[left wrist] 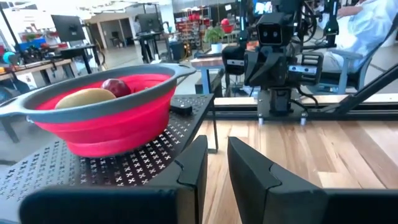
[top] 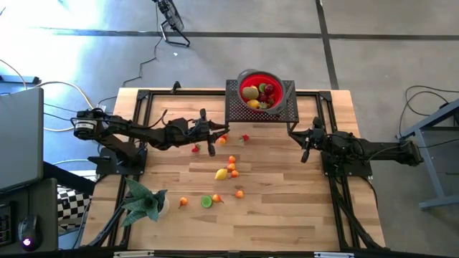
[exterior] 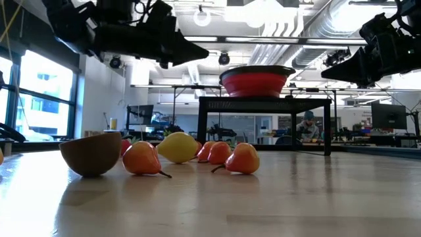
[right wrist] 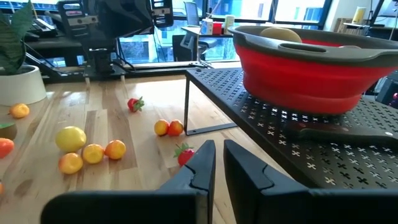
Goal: Pick & Place Fruit
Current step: Put the strawberry into the strainer on the shelf
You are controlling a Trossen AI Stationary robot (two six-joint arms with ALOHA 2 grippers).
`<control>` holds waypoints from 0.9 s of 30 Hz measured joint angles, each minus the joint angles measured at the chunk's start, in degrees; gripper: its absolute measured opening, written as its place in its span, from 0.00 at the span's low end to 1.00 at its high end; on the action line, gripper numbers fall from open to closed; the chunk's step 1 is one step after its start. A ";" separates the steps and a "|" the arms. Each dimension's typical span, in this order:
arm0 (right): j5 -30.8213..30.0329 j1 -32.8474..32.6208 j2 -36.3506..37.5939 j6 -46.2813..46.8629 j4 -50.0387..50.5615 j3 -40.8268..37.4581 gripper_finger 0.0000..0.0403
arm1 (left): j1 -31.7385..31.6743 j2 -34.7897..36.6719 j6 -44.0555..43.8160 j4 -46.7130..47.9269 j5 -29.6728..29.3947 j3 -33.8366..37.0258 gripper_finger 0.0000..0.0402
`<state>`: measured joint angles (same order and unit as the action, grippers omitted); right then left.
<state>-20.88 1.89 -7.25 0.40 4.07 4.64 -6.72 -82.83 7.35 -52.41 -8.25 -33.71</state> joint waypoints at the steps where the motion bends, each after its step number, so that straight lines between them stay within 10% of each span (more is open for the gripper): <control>1: -0.01 0.00 0.00 0.02 0.01 0.00 0.07 | 0.00 0.00 -0.01 -0.63 0.00 0.38 0.15; 27: -0.01 0.00 -0.01 -0.66 -0.36 0.01 0.07 | 0.00 -0.04 -0.09 5.94 -0.46 1.22 0.15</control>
<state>-20.88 1.89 -7.26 -0.25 3.71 4.65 -6.72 -82.87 7.27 -46.47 -8.71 -32.49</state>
